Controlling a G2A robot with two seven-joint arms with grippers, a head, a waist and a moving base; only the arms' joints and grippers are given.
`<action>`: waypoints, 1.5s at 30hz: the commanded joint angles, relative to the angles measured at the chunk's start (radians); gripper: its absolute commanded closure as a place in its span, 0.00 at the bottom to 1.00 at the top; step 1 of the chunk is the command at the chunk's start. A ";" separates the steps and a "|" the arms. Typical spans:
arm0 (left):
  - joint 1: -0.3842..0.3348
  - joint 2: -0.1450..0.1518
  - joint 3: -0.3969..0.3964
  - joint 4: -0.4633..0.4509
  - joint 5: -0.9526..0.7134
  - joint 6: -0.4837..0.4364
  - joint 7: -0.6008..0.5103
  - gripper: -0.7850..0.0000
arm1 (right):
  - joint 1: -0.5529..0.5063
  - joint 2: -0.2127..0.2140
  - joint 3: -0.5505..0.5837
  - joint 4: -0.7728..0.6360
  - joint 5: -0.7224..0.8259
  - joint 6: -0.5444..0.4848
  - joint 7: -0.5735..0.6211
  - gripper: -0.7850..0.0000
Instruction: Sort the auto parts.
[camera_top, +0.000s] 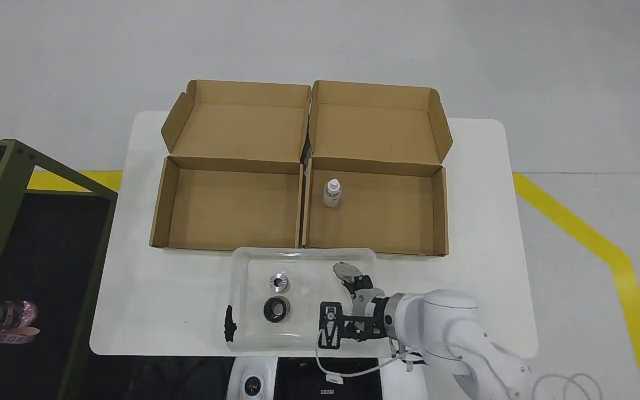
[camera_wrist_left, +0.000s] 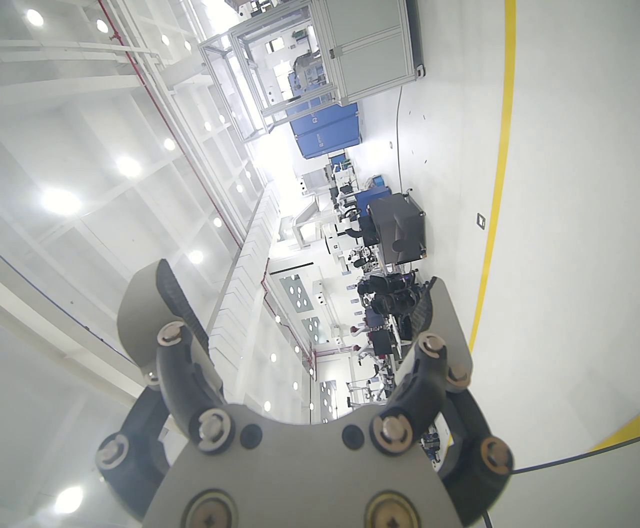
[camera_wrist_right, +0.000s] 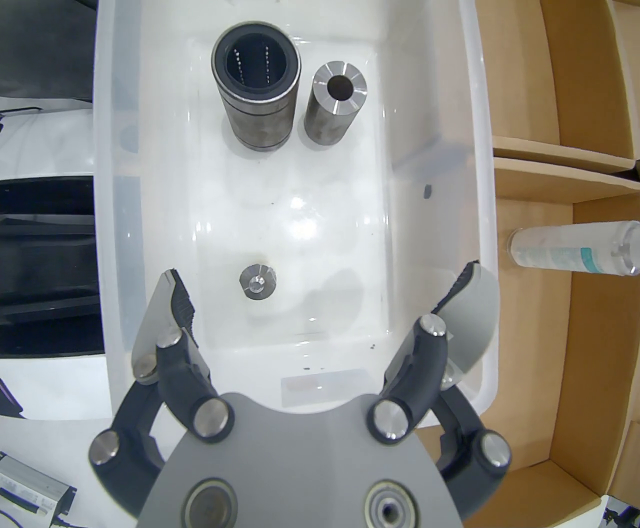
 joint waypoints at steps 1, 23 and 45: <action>0.000 0.000 0.000 0.000 0.000 0.000 0.000 0.00 | 0.013 -0.001 -0.015 0.007 0.003 0.002 0.020 0.00; 0.000 0.000 0.000 0.000 0.000 0.000 0.000 0.00 | 0.107 -0.016 -0.150 0.098 0.015 0.027 0.168 0.29; 0.000 0.000 0.000 0.000 0.000 0.000 0.000 0.00 | 0.128 0.002 -0.168 0.051 0.048 0.029 0.146 1.00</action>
